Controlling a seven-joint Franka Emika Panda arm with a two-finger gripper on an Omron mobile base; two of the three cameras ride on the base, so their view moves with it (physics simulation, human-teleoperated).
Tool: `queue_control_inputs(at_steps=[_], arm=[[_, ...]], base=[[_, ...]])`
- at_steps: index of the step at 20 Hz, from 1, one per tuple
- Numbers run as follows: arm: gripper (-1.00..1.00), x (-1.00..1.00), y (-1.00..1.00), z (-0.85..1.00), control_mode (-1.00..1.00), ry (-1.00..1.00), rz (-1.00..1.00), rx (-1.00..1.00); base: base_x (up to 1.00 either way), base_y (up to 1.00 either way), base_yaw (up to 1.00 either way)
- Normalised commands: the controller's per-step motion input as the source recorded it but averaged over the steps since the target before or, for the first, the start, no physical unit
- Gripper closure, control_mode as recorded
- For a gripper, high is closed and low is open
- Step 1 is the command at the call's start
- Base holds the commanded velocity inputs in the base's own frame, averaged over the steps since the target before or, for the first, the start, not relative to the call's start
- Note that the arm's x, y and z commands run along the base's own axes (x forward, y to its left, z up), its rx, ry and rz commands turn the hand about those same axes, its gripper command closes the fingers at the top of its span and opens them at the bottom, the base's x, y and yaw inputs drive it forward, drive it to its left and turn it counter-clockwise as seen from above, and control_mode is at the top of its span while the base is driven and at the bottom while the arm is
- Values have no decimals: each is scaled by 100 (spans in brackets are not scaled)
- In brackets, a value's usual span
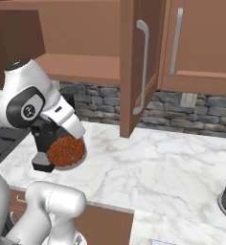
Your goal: Pick the candle and jar from the dining table and place them in the open cabinet. Close the cabinet after placing the objects.
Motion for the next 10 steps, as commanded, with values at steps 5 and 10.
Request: queue_control_inputs(at_steps=[5,10], arm=[[100,0,0,0,100,0,0,0],[100,26,0,0,-100,11,0,0]], base=[[28,0,0],[0,0,0]])
